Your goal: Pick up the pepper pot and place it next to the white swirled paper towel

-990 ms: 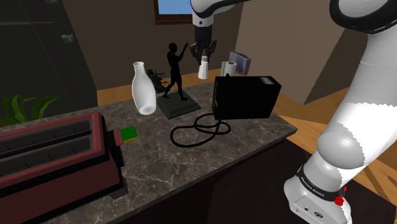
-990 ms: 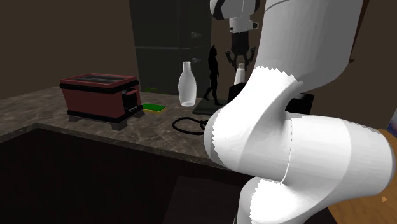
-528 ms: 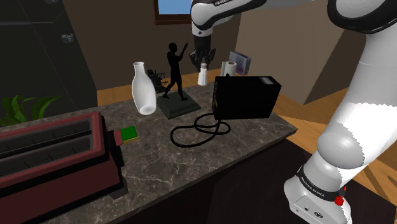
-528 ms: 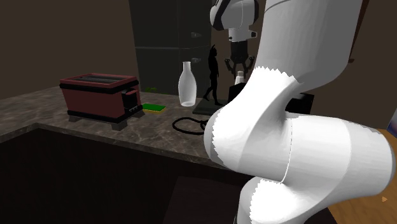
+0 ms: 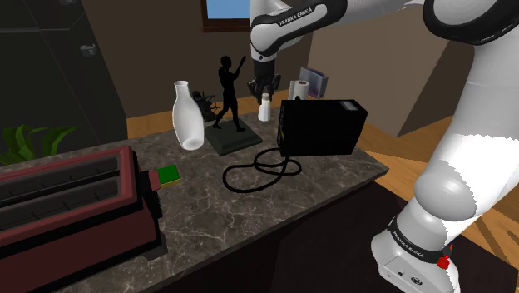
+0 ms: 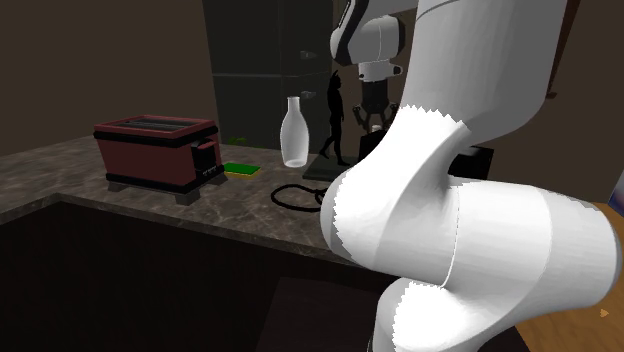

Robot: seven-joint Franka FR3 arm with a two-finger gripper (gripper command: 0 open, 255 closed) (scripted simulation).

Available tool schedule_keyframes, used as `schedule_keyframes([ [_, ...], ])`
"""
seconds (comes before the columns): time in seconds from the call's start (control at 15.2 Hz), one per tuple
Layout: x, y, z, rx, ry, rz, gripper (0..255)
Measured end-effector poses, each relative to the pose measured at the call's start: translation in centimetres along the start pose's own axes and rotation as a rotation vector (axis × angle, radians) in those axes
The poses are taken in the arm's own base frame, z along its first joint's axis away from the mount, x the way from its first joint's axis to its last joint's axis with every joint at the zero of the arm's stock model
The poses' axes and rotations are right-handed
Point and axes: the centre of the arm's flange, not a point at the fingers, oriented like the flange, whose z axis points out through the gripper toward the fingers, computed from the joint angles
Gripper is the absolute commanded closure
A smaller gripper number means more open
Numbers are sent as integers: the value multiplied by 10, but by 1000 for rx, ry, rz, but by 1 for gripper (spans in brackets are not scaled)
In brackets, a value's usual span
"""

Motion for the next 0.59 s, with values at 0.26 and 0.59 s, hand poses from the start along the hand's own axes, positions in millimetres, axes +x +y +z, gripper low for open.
schedule_keyframes([
  [0.26, -1, -3, 20, 0, 0, 0, 255],
  [0.59, -3, -5, 47, 0, 0, 0, 255],
])
